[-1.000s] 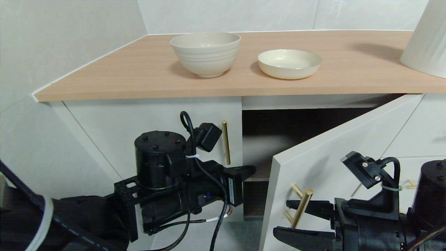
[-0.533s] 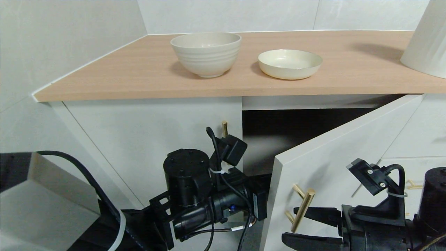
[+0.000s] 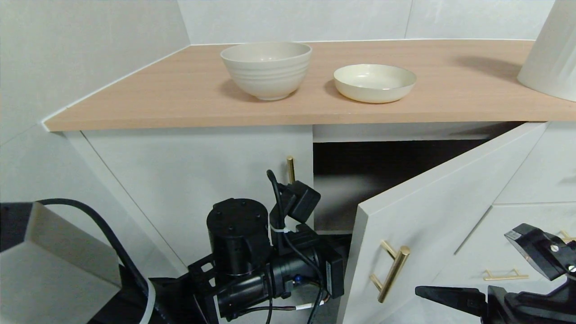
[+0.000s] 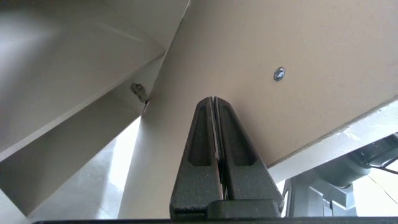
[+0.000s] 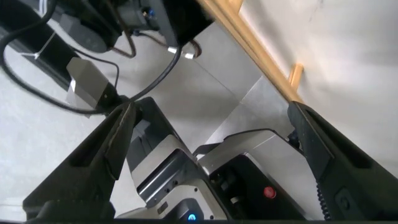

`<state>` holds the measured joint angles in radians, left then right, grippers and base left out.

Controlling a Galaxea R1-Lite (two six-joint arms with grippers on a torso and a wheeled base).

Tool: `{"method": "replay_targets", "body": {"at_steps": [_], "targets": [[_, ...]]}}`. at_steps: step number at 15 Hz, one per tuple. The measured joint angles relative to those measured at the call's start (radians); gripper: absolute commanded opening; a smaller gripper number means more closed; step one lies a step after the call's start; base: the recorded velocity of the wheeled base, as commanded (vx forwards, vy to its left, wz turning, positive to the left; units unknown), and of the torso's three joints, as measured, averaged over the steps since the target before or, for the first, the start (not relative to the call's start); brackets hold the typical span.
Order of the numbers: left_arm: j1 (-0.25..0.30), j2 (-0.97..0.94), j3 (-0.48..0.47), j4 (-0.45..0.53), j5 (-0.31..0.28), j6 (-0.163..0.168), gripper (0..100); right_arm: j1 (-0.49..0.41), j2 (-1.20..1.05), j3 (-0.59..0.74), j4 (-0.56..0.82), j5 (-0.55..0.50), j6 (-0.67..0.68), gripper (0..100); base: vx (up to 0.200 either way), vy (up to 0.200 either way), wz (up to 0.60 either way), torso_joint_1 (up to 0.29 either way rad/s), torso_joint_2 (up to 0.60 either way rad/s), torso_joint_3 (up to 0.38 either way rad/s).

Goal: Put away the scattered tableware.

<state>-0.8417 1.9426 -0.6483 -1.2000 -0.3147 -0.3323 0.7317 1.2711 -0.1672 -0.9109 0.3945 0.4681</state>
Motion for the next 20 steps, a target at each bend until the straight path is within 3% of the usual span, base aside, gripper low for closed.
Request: {"method": "replay_targets", "body": {"at_steps": [7, 12, 20], "targets": [[-0.001, 0.005, 0.001, 0.001, -0.003, -0.001, 0, -0.002, -0.025, 0.014, -0.001, -0.002, -0.001, 100, 0.000, 0.000, 0.00, 0.000, 0.00, 0.000], [0.000, 0.023, -0.007, 0.002, -0.003, -0.001, 0, -0.002, -0.026, 0.017, -0.001, -0.002, -0.002, 100, -0.200, 0.000, 0.00, 0.001, 0.00, 0.001], [0.012, 0.100, -0.098, 0.002, -0.004, -0.003, 0, -0.002, -0.025, 0.018, -0.001, -0.002, -0.002, 100, -0.025, 0.000, 0.00, 0.000, 0.00, 0.000]]}}
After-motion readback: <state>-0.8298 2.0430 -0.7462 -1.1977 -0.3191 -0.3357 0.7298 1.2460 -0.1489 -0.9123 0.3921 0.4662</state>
